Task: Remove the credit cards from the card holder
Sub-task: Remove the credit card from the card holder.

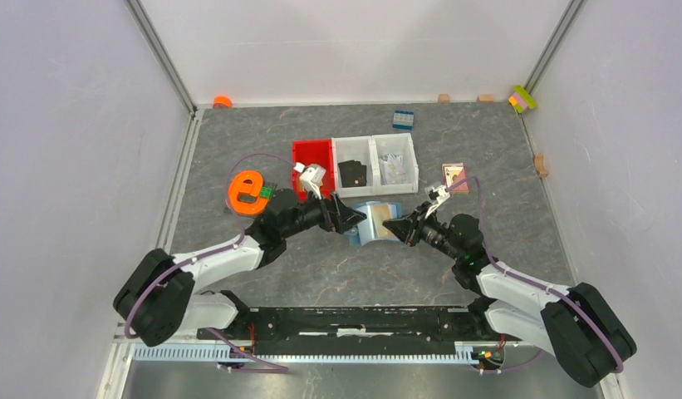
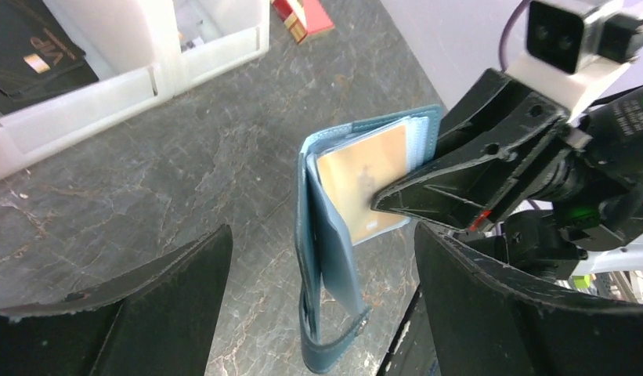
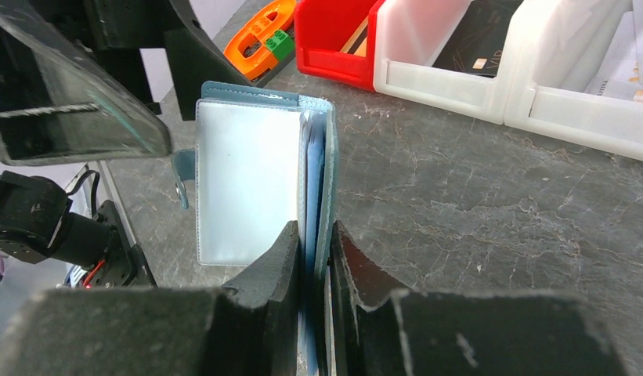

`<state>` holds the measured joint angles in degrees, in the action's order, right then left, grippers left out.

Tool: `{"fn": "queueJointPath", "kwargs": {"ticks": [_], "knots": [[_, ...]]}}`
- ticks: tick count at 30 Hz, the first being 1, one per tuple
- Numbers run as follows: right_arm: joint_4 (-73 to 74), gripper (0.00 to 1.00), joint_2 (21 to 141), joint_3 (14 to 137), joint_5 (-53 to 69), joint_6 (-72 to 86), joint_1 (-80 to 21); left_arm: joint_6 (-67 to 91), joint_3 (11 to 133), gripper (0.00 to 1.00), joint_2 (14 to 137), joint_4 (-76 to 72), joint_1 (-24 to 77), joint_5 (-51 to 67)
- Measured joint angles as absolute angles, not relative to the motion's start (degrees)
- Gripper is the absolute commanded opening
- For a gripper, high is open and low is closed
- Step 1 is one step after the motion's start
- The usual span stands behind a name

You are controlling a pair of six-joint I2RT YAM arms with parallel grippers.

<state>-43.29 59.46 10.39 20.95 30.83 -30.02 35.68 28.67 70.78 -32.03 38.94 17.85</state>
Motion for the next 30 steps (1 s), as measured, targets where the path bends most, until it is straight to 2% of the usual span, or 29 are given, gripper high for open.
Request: {"fn": "queueJointPath", "kwargs": {"ticks": [5,9,13,15,16,17,21,22,30], "knots": [[-43.22,0.19,62.65,11.42,20.75,31.83,-30.02,35.7,29.8,0.78,77.8,-31.7,39.05,19.27],[-40.73,0.18,67.44,14.98,18.52,32.18,-30.57,35.75,30.85,0.65,83.81,-30.0,39.05,20.08],[-42.13,0.19,69.1,14.15,17.74,33.98,-31.16,35.77,32.16,0.35,86.85,-28.64,39.03,20.16],[-41.1,0.23,69.17,14.11,17.37,34.0,-31.33,35.79,32.91,0.11,87.72,-28.6,39.05,20.73],[-40.88,0.26,69.25,14.11,16.86,33.74,-31.48,35.88,33.21,0.05,88.01,-28.69,39.03,21.26],[-40.86,0.3,69.3,14.11,16.73,33.69,-31.53,35.92,33.52,0.02,88.25,-28.84,39.05,21.74],[-41.17,0.56,70.72,14.11,17.82,33.47,-31.53,35.94,34.65,0.02,88.6,-27.68,39.2,22.09],[-40.95,0.58,70.98,14.13,17.8,33.5,-31.53,35.94,35.03,0.02,88.79,-26.85,39.2,21.98],[-34.11,0.55,78.28,17.58,15.38,32.16,-31.66,35.88,40.32,0.02,96.57,-21.37,39.2,21.17]]}}
